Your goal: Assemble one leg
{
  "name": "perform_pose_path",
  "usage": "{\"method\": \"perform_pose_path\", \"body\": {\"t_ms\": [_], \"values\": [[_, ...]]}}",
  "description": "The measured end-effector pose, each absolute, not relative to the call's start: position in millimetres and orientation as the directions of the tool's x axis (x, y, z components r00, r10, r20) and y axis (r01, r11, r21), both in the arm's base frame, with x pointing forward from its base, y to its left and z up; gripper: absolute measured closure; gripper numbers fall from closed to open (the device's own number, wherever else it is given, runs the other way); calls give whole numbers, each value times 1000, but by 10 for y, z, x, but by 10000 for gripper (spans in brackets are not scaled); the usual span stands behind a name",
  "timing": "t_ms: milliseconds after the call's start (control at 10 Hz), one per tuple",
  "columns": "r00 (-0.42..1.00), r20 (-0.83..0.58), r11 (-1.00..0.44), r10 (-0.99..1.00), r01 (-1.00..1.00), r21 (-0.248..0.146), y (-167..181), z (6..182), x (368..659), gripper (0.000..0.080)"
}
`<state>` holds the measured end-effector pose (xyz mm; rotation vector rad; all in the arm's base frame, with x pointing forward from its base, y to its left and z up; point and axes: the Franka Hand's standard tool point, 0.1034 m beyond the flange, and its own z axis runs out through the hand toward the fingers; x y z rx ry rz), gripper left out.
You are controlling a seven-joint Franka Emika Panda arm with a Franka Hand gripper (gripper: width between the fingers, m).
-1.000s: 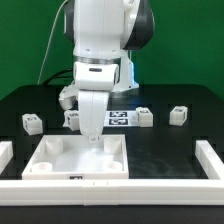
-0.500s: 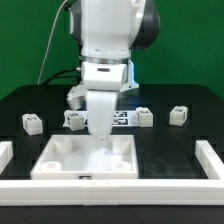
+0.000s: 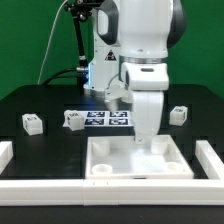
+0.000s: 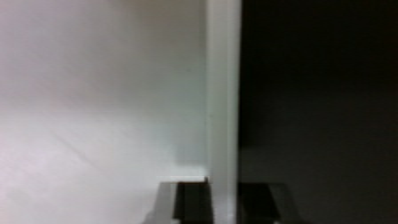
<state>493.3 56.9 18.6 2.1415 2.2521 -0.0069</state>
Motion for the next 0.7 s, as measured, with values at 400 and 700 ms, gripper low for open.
{"method": "perform_pose_path", "body": {"t_ms": [400, 700], "values": [[6, -27, -6, 1000, 1000, 9, 827, 192, 4996, 742], [31, -46, -31, 998, 999, -15, 899, 197, 5033, 742]]}}
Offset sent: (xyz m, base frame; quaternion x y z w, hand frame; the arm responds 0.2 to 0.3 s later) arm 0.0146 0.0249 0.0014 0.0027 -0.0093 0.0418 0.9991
